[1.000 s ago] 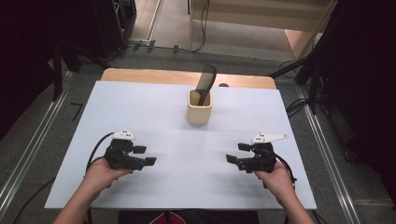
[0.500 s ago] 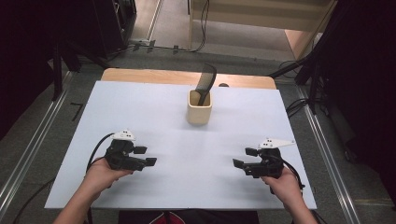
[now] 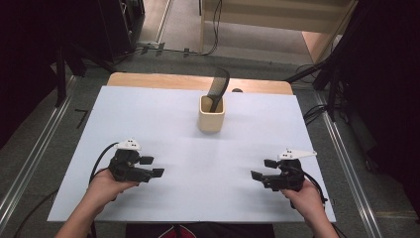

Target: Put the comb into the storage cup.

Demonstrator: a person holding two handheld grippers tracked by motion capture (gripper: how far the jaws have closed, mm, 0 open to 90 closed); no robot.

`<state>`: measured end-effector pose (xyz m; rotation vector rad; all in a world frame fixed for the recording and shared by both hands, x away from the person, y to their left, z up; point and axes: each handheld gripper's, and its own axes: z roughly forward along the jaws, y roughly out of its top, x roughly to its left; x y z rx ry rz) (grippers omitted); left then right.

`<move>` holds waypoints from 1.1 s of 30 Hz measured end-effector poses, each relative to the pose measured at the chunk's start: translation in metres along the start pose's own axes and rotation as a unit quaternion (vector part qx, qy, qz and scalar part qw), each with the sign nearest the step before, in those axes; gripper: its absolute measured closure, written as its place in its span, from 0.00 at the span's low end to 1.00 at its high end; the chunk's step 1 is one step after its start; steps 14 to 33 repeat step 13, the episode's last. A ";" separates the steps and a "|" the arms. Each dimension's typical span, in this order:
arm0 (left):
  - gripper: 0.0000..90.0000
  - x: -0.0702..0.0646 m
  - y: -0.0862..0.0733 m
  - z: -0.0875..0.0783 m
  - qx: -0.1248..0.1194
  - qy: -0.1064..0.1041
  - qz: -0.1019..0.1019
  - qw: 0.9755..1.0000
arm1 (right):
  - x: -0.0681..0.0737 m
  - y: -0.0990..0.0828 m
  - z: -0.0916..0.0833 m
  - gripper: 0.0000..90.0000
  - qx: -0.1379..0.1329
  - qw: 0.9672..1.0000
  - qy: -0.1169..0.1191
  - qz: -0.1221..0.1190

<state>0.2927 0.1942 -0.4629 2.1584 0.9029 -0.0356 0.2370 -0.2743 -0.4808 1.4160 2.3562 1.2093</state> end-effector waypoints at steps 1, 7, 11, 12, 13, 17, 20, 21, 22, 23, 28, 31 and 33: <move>0.36 0.000 0.000 0.000 0.000 0.000 0.000 1.000 | 0.000 0.000 0.000 0.24 -0.001 1.000 0.001 -0.001; 0.36 0.000 0.000 0.001 0.004 -0.001 0.001 1.000 | 0.001 0.000 0.002 0.24 0.003 1.000 0.004 -0.003; 0.36 0.000 0.000 0.001 0.003 -0.002 0.000 1.000 | 0.002 0.000 0.002 0.24 0.003 1.000 0.006 -0.005; 0.36 0.000 0.000 0.001 0.003 -0.002 0.000 1.000 | 0.002 0.000 0.002 0.24 0.002 1.000 0.007 -0.006; 0.36 0.000 0.000 0.001 0.003 -0.002 0.000 1.000 | 0.002 0.000 0.001 0.24 0.002 1.000 0.008 -0.007; 0.36 0.000 0.000 0.001 0.003 -0.002 0.000 1.000 | 0.002 0.000 0.001 0.24 0.002 1.000 0.008 -0.007; 0.36 0.000 0.000 0.001 0.003 -0.002 0.000 1.000 | 0.002 0.000 0.001 0.24 0.002 1.000 0.008 -0.007; 0.36 0.000 0.000 0.001 0.003 -0.002 0.000 1.000 | 0.002 0.000 0.001 0.24 0.002 1.000 0.008 -0.007; 0.36 0.000 0.000 0.001 0.003 -0.002 0.000 1.000 | 0.002 0.000 0.001 0.24 0.002 1.000 0.008 -0.007; 0.36 0.000 0.000 0.001 0.003 -0.002 0.000 1.000 | 0.002 0.000 0.001 0.24 0.002 1.000 0.008 -0.007; 0.36 0.000 0.000 0.001 0.003 -0.002 0.000 1.000 | 0.002 0.000 0.001 0.24 0.002 1.000 0.008 -0.007; 0.36 0.000 0.000 0.001 0.003 -0.002 0.000 1.000 | 0.002 0.000 0.001 0.24 0.002 1.000 0.008 -0.007; 0.36 0.000 0.000 0.001 0.003 -0.002 0.000 1.000 | 0.002 0.000 0.001 0.24 0.002 1.000 0.008 -0.007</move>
